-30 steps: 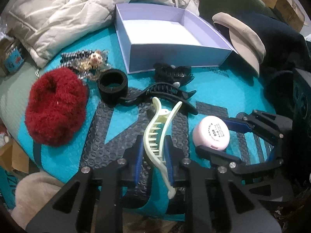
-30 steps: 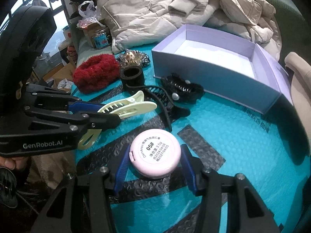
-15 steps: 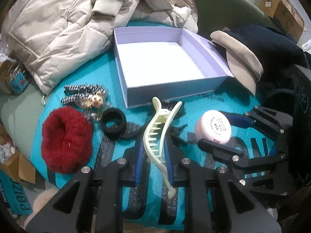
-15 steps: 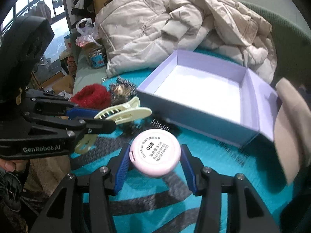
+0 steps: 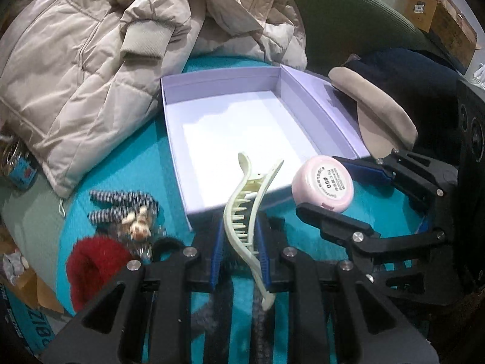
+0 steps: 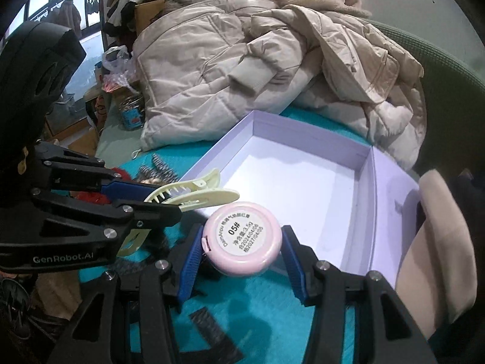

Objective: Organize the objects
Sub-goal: 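Carry the claw clip with left tool while right tool carries tin into box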

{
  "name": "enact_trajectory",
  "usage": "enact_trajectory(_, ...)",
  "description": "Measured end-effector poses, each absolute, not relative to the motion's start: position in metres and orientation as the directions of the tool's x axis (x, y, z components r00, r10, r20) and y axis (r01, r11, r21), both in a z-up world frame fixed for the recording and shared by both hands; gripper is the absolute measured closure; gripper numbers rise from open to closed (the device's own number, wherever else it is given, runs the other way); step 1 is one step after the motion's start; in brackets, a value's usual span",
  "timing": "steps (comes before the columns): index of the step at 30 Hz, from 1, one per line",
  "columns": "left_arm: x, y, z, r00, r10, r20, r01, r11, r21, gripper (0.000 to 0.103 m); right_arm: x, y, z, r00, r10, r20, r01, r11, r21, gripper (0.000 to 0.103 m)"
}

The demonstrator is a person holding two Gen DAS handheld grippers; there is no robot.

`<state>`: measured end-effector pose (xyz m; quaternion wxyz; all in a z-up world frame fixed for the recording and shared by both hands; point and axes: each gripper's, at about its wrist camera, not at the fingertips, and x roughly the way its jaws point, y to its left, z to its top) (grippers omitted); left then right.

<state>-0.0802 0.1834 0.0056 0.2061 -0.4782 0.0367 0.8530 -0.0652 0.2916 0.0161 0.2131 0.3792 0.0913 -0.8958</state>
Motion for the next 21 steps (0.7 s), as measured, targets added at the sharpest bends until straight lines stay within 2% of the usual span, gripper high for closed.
enact_trajectory(21,-0.170,0.201,0.020,-0.510,0.279,-0.814,-0.380,-0.922,-0.077,0.083,-0.154,0.309,0.039,-0.685,-0.275,-0.675,0.436,-0.897,-0.077,0.052)
